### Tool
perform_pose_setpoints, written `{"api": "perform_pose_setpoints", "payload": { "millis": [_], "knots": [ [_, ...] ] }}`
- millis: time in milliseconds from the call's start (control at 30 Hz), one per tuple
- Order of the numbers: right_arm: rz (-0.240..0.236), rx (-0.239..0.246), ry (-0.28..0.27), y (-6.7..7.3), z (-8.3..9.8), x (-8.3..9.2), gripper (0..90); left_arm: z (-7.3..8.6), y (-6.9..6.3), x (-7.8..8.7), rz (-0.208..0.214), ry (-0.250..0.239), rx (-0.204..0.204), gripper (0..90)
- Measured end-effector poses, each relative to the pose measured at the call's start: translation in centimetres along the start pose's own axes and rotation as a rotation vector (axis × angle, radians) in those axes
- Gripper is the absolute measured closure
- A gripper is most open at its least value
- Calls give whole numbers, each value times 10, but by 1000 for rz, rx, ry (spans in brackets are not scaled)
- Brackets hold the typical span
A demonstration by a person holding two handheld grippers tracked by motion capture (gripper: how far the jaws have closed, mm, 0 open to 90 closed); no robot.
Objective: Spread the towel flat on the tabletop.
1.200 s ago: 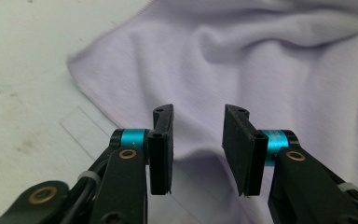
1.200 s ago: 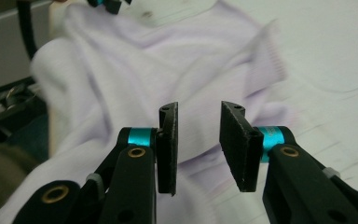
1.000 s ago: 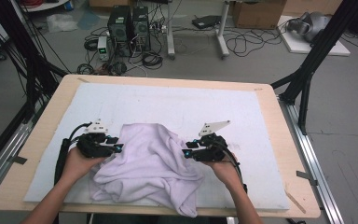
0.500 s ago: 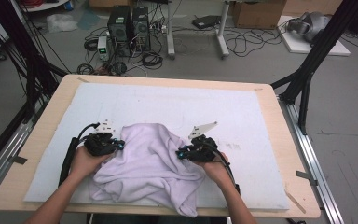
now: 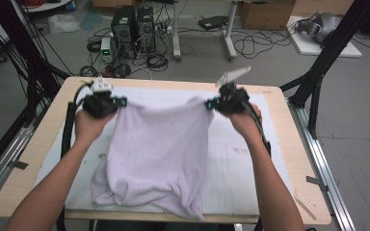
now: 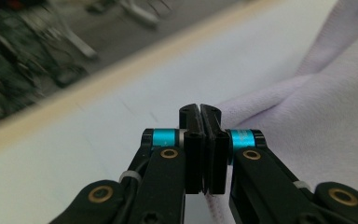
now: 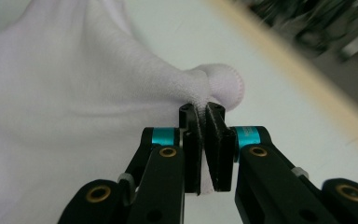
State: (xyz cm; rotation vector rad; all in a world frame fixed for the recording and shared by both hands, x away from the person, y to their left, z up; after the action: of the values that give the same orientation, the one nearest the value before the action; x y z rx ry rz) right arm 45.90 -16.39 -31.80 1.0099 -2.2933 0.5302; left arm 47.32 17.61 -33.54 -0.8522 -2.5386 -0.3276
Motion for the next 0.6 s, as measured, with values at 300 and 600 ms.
{"api": "perform_pose_setpoints", "payload": {
  "millis": [300,600],
  "knots": [
    [18,-103,17,-8,33,-45,575,53,8,-18,73,142,78,574],
    [-132,-93,6,54,107,-29,535,117,-46,8,255,177,12,497]
  ]
}}
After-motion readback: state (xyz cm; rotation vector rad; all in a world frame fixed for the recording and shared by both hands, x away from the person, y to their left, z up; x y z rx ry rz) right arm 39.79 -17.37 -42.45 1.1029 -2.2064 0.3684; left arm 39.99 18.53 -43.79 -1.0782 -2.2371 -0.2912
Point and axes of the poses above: each handheld gripper's, and its own axes: x roughly backward along the jaws, z roughly out of its underside, y roughly to its left, the point moved 6 cm from there along -x, roughly forward along the jaws, and after that the axes turned 5 degrees about z, right-handed, at the moved point
